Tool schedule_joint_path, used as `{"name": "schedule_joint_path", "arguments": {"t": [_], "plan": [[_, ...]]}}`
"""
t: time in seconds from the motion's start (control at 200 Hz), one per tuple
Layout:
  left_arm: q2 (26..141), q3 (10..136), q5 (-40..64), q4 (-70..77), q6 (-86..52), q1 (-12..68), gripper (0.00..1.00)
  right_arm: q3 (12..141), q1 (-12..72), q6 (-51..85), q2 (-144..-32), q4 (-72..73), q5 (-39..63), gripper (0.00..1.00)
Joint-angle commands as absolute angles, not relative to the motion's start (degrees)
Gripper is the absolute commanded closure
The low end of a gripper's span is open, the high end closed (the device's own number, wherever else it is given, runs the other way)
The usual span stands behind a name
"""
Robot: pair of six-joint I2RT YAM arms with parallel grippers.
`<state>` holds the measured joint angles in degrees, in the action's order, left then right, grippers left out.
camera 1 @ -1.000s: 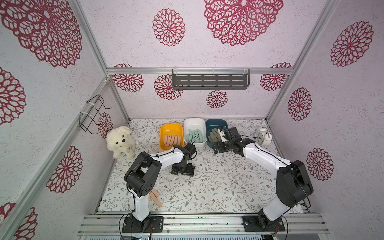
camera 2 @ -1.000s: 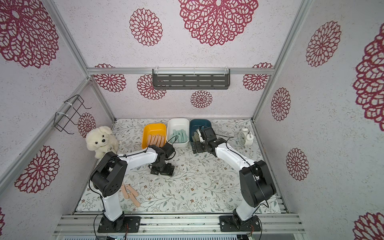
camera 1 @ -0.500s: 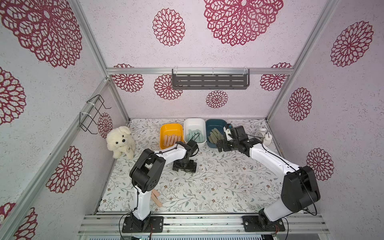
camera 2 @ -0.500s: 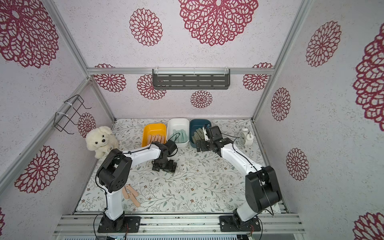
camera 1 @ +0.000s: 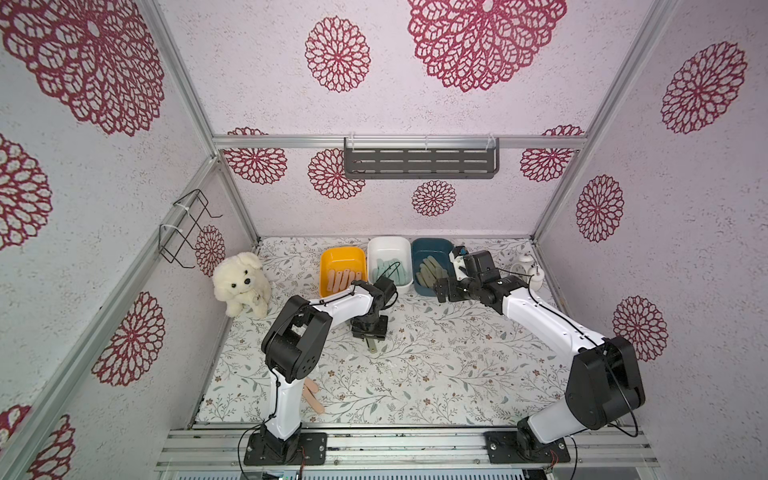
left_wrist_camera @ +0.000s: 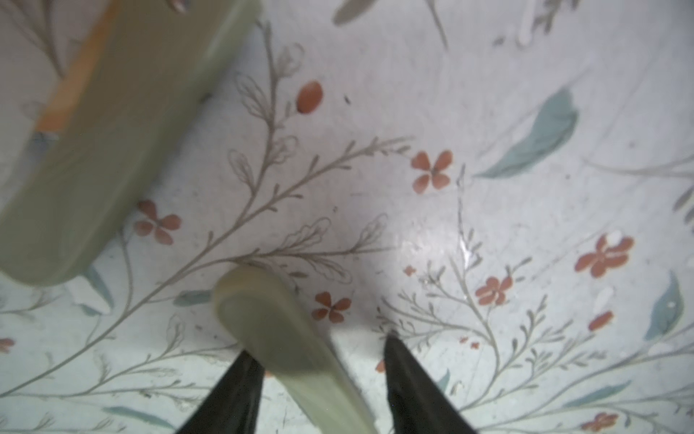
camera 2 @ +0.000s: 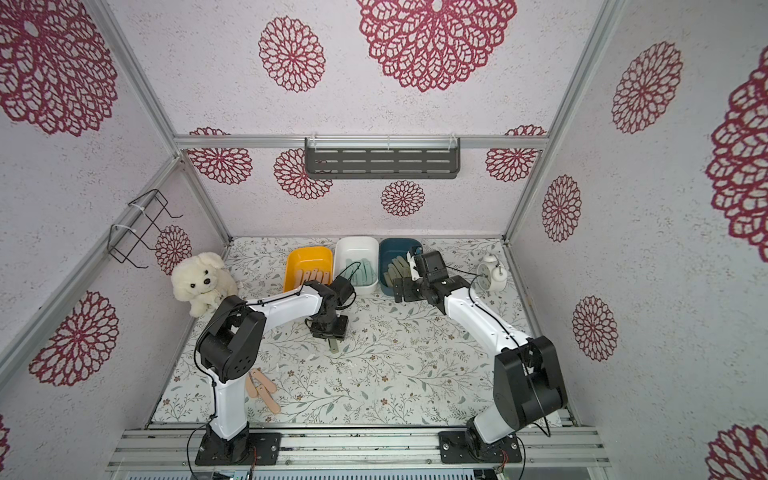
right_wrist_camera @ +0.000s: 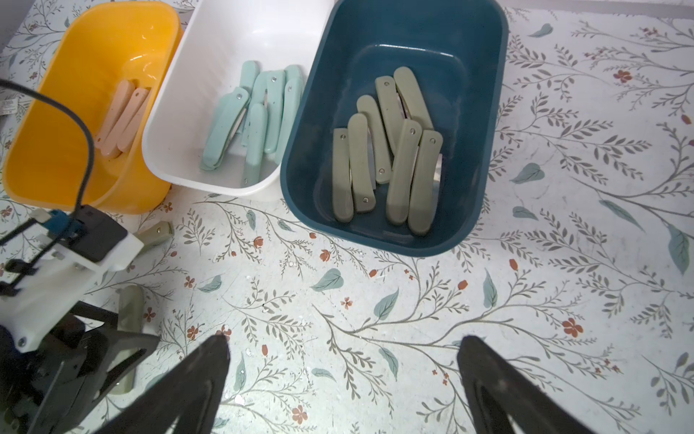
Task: Place the fruit knives into the storage box by color
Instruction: Pick up the fruit knife from the center of the board.
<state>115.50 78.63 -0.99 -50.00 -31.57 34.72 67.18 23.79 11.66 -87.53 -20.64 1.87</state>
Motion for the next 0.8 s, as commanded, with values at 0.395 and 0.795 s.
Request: {"name": "schedule_joint_path", "arguments": {"t": [0.395, 0.795], "plan": [[122.9, 79.2, -3.0, -47.8, -29.6, 33.8, 0.53, 65.7, 23.4, 13.0, -84.5, -19.8, 2.7, 0.01], [120.8, 78.2, -3.4, -48.4, -30.0, 33.6, 0.75, 65.1, 23.3, 13.6, -83.8, -19.7, 2.3, 0.01]]}}
